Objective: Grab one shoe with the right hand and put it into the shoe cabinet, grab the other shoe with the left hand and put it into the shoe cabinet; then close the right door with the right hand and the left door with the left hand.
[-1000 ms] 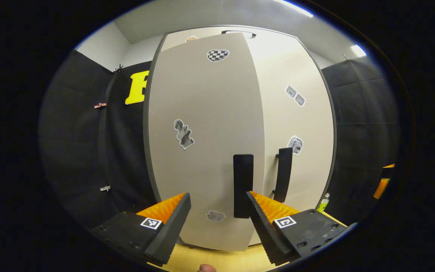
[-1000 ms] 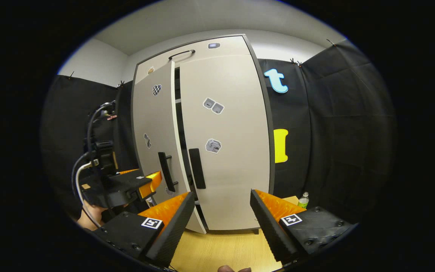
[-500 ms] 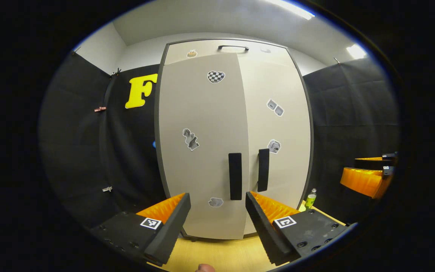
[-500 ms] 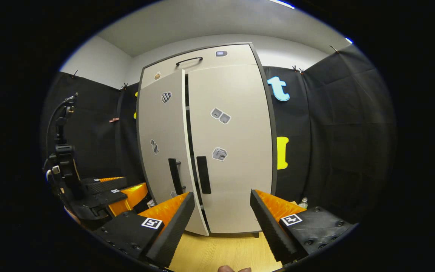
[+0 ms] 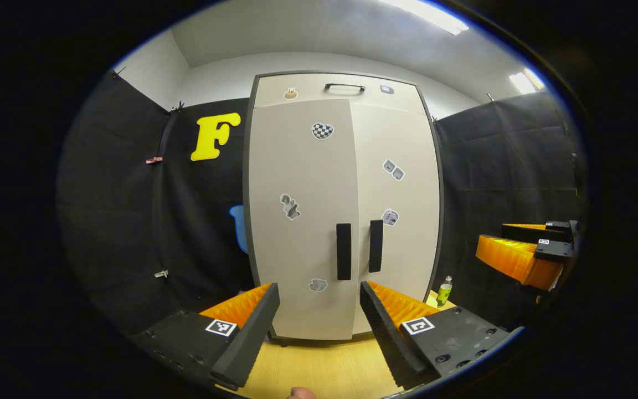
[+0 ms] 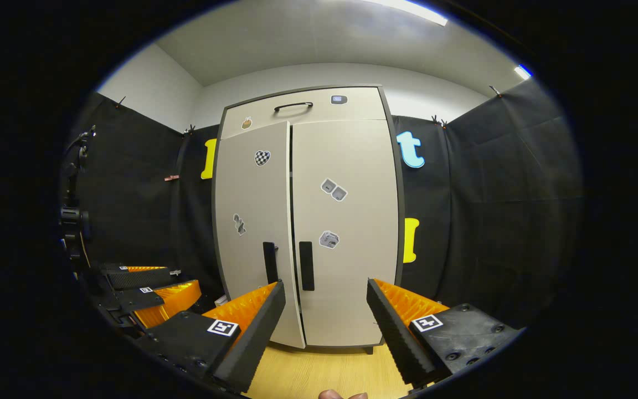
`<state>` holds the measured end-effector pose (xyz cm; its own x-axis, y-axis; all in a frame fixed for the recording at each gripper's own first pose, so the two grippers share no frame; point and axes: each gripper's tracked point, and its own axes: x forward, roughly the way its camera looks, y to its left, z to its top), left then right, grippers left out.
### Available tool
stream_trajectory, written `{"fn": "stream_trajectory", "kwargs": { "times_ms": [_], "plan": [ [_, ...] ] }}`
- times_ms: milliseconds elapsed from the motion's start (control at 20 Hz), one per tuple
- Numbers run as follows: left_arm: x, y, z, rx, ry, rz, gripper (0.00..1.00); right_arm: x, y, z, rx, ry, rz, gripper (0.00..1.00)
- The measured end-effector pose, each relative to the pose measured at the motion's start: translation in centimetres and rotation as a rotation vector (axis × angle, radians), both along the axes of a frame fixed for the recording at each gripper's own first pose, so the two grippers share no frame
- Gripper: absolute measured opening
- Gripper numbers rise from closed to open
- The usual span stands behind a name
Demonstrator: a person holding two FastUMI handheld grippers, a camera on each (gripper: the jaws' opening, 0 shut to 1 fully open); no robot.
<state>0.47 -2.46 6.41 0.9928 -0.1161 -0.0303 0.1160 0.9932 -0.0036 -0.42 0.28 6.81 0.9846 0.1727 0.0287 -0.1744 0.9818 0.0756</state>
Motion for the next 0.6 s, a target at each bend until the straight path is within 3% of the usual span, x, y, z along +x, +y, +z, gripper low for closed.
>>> {"fn": "stream_trajectory", "kwargs": {
  "times_ms": [600],
  "plan": [
    [2.7, 0.4, -0.4, 0.0, -0.01, 0.012, 0.93, 2.7, 0.7, -0.5, -0.014, 0.016, -0.004, 0.98]
  ]
}}
